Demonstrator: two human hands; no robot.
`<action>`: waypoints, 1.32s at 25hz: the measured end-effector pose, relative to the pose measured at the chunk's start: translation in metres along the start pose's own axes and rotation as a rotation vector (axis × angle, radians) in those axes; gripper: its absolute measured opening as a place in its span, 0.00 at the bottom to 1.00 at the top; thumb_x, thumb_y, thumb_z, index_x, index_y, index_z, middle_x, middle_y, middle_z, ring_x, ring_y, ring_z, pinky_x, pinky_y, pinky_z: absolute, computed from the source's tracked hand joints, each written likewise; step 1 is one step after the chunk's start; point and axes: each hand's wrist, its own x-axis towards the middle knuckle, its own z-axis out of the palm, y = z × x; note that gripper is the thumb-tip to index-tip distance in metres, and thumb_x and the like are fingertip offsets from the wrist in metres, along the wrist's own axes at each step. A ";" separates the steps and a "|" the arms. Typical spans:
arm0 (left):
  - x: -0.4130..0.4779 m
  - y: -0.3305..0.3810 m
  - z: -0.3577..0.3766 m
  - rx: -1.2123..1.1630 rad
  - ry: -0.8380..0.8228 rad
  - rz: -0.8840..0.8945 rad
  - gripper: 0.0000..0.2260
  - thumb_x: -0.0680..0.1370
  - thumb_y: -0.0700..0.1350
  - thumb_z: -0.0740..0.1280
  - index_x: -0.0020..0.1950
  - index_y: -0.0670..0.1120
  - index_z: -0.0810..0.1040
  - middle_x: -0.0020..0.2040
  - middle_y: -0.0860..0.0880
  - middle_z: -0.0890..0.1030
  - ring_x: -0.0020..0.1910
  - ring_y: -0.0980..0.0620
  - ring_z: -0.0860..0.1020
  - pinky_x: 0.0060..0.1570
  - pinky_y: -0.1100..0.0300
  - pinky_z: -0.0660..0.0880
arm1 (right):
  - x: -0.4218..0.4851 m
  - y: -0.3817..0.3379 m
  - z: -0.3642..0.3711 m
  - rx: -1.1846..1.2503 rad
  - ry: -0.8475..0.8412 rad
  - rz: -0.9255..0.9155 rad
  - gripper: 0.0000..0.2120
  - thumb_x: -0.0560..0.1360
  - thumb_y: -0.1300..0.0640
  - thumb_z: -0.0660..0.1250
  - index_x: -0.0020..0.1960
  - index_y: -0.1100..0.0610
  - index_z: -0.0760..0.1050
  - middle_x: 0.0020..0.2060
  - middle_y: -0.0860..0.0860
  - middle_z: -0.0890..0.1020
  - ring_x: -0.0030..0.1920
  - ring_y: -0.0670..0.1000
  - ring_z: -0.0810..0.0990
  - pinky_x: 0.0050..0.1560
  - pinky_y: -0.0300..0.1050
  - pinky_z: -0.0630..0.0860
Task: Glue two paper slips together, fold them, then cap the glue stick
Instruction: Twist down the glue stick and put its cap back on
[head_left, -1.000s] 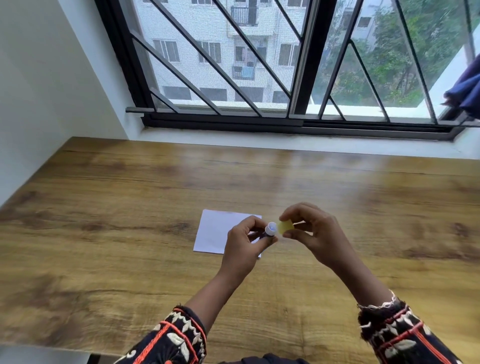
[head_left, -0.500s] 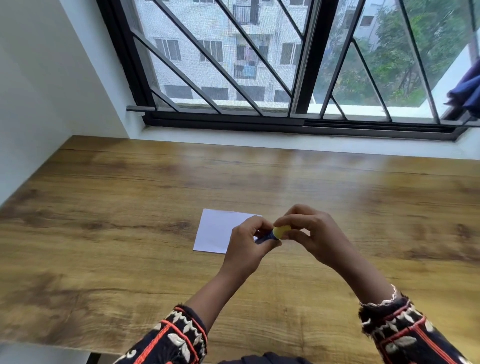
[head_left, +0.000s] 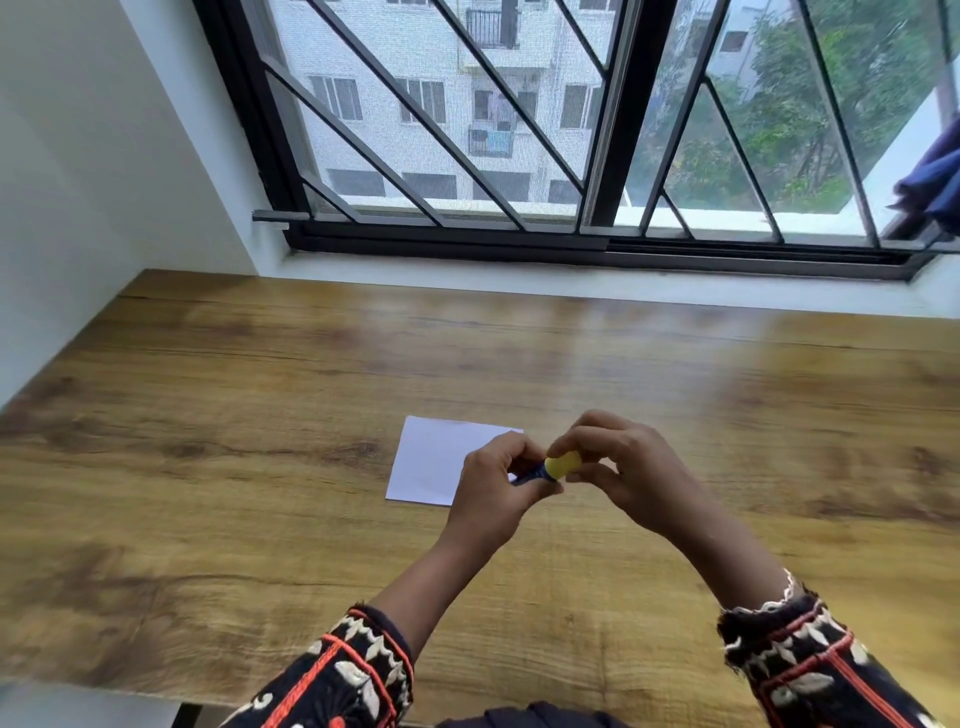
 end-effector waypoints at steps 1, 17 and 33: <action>-0.001 0.000 0.000 0.002 -0.003 -0.007 0.08 0.65 0.36 0.75 0.41 0.39 0.79 0.37 0.45 0.81 0.38 0.51 0.78 0.42 0.58 0.75 | 0.001 -0.001 0.000 -0.020 -0.006 0.005 0.10 0.67 0.65 0.71 0.48 0.58 0.81 0.41 0.52 0.79 0.38 0.50 0.77 0.38 0.42 0.74; -0.012 0.006 0.008 0.016 0.105 0.018 0.09 0.67 0.36 0.75 0.35 0.42 0.75 0.32 0.48 0.78 0.34 0.54 0.76 0.35 0.52 0.76 | 0.002 -0.011 0.017 -0.510 0.179 0.075 0.21 0.70 0.44 0.58 0.26 0.57 0.70 0.22 0.50 0.72 0.22 0.47 0.61 0.22 0.39 0.58; -0.001 0.002 -0.002 -0.144 0.198 -0.016 0.07 0.67 0.37 0.75 0.37 0.41 0.77 0.32 0.54 0.78 0.35 0.54 0.78 0.38 0.58 0.76 | 0.002 -0.023 0.030 -0.098 0.254 0.267 0.25 0.74 0.40 0.50 0.39 0.59 0.74 0.32 0.53 0.79 0.34 0.56 0.77 0.33 0.50 0.71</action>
